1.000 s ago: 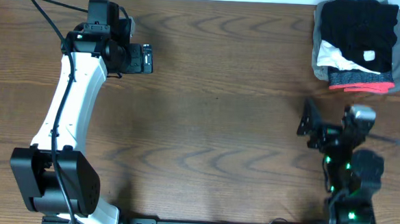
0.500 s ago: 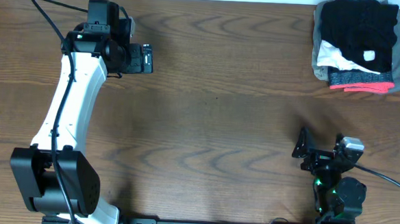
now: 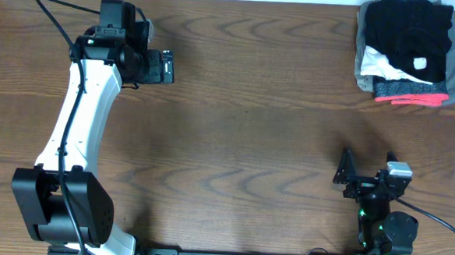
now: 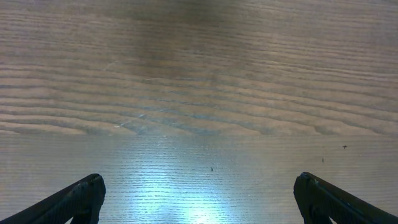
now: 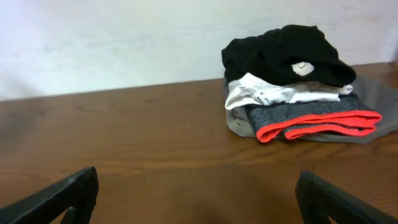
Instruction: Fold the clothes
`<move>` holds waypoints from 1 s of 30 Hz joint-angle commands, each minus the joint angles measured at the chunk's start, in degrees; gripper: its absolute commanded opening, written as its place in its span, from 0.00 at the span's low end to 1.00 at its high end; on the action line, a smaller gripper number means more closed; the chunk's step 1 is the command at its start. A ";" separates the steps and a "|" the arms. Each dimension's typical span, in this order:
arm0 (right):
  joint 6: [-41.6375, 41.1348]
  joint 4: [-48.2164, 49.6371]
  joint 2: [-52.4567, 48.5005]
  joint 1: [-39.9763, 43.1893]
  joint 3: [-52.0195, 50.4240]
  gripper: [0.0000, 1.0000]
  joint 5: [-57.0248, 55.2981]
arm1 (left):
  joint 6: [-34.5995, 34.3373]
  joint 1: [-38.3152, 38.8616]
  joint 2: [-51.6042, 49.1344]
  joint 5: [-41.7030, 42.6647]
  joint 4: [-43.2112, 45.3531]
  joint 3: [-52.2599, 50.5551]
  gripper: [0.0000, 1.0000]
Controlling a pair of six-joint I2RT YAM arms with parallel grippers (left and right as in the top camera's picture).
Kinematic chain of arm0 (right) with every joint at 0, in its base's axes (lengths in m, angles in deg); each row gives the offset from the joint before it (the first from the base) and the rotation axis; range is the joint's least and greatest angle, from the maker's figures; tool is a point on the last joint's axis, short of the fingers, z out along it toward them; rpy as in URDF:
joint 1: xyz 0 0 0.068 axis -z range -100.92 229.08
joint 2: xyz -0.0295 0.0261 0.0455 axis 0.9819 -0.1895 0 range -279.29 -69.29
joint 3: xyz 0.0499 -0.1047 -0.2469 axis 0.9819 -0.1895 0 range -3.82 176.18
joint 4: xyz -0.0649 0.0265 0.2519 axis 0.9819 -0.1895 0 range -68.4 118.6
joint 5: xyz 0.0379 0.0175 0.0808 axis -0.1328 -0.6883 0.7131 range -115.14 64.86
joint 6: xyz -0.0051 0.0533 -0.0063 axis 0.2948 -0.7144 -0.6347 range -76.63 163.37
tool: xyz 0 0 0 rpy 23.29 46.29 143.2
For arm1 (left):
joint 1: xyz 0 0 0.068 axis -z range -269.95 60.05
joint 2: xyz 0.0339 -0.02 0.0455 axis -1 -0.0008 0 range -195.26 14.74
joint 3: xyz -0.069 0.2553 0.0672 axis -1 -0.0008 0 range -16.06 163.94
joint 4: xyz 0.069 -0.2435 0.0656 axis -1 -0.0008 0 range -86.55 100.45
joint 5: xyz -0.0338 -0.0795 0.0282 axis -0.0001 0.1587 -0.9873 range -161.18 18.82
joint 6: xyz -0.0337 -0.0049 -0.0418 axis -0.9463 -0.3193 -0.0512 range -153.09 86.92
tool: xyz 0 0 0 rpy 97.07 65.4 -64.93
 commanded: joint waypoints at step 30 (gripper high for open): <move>3.63 -0.28 -2.34 0.90 -0.13 0.99 -0.31 | 0.35 -0.28 0.28 -0.50 -1.18 0.48 0.98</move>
